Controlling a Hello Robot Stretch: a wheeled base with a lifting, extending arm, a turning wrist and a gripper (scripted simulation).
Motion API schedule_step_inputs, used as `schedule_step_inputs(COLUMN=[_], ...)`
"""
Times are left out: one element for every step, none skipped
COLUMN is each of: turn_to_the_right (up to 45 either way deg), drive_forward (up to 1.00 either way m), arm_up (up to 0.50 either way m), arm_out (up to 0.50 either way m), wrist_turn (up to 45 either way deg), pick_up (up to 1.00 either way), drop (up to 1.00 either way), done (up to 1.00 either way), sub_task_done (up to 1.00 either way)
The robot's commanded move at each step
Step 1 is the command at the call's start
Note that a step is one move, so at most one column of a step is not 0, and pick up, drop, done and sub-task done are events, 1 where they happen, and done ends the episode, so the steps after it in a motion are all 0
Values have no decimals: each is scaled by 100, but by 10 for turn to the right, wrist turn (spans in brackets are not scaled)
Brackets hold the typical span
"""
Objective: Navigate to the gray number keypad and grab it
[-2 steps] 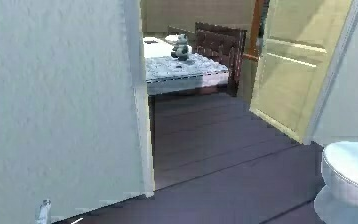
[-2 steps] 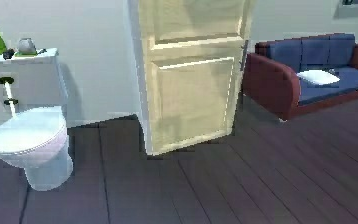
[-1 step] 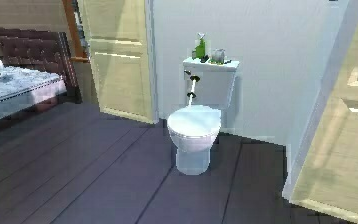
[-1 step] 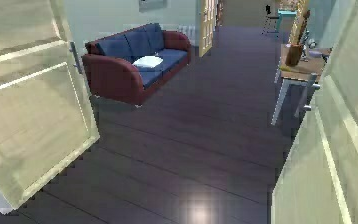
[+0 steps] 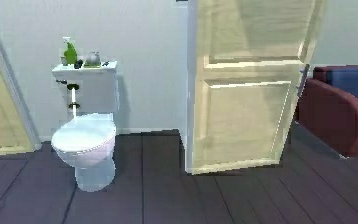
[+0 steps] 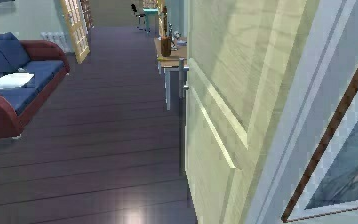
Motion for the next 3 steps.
schedule_step_inputs(turn_to_the_right=[30, 0, 450], drive_forward=[0, 25, 0], arm_up=[0, 0, 0], arm_out=[0, 0, 0], wrist_turn=[0, 0, 0], pick_up=[0, 0, 0], drop=[0, 0, 0], done=[0, 0, 0], sub_task_done=[0, 0, 0])
